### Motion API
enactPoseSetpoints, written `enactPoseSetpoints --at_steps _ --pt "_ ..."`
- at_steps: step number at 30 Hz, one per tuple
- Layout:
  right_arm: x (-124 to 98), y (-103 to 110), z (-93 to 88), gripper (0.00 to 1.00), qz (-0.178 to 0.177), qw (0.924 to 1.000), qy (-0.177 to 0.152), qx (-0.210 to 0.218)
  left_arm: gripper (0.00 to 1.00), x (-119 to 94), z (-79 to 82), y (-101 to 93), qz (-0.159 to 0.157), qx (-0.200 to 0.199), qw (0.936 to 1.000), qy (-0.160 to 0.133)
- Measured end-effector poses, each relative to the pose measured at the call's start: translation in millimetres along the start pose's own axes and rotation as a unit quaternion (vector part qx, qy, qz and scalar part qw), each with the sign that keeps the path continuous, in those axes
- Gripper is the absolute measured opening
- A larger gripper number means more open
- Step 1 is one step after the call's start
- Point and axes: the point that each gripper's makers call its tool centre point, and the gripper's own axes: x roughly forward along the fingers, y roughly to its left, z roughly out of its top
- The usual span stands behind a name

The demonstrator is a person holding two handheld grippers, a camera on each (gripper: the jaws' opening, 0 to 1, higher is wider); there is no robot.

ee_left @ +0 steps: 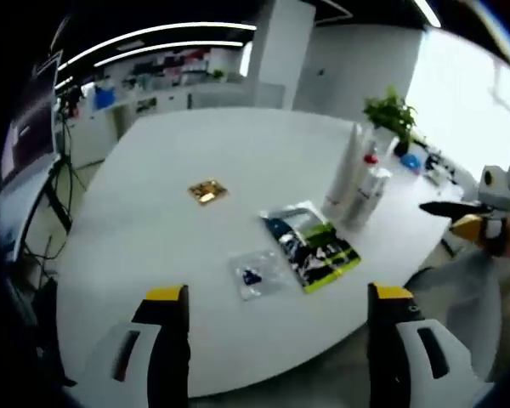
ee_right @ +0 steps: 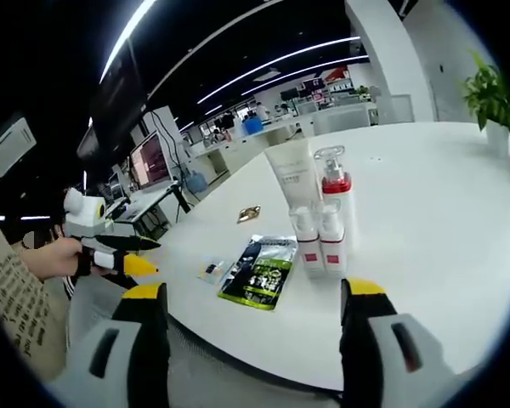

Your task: Arrange the skincare products in the storage area until every visible bottle or jar stands upright without overlapping.

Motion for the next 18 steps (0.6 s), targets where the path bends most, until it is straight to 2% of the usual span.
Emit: enactPoseSetpoints --at_steps 7,13,18 --pt "-1.0 0.8 0.1 0.84 -0.001 1.0 -0.001 -0.002 0.89 -13.5 6.9 -0.6 -0.009 -0.009 0.9994 -0.032" --pt "-0.8 0.3 0.5 0.84 -0.002 1.0 -0.002 -0.006 0.94 -19.9 12.6 -3.7 -0.022 0.007 0.9989 -0.041" --pt "-1.3 -0.1 1.3 0.84 -0.004 1.0 -0.004 -0.006 0.97 -28.9 16.2 -3.0 -0.035 0.009 0.9973 -0.063"
